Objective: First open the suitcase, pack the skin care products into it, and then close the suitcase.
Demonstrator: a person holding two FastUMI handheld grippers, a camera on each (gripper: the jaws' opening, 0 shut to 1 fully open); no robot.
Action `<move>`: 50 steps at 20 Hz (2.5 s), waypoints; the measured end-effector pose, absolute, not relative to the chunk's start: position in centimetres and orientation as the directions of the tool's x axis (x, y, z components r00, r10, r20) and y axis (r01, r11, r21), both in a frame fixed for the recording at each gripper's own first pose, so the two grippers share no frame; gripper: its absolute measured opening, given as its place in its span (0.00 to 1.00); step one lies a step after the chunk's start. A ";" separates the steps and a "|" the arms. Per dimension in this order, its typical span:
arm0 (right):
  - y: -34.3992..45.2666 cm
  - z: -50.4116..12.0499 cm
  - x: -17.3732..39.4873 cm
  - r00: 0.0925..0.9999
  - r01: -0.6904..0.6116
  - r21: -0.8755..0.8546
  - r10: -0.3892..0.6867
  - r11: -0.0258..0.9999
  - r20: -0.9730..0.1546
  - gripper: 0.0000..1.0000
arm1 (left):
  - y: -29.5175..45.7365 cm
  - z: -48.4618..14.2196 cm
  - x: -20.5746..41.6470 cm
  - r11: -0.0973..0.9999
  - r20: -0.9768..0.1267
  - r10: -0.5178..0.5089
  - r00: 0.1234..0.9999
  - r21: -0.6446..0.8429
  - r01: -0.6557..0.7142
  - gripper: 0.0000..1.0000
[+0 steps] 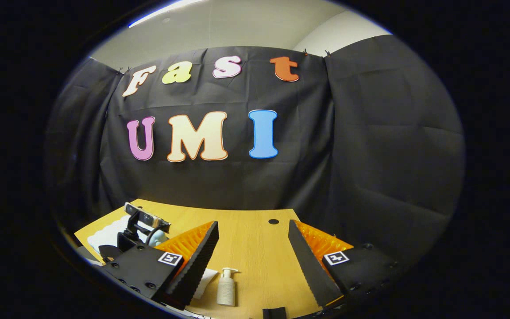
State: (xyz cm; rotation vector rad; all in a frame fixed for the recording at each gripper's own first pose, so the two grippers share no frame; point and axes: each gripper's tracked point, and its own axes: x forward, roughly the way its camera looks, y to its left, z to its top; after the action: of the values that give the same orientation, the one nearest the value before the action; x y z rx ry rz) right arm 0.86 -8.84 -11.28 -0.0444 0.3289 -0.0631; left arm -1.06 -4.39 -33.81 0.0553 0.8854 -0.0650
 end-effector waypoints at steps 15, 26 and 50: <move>-7.6 -10.9 0.3 0.949 0.020 -0.134 -0.061 0.991 -0.310 1.00 | -3.4 -35.6 -0.1 0.998 -0.857 -0.053 0.512 -0.065 -0.006 0.14; -6.4 -11.4 0.4 0.958 -0.003 -0.058 -0.013 0.998 -0.287 1.00 | -2.0 -27.6 0.9 0.989 -0.833 -0.141 0.535 -0.146 0.033 0.02; 11.6 -13.5 4.7 0.966 -0.035 -0.005 0.033 0.999 -0.257 0.97 | 35.1 -12.6 1.3 0.977 -0.629 0.052 0.776 -0.130 -0.170 0.01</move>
State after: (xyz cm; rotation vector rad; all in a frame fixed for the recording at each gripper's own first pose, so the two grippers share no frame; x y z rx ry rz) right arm 4.70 11.64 -13.48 -0.0097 0.2593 0.0342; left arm 1.31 35.15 -12.56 -0.1838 0.6733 0.1208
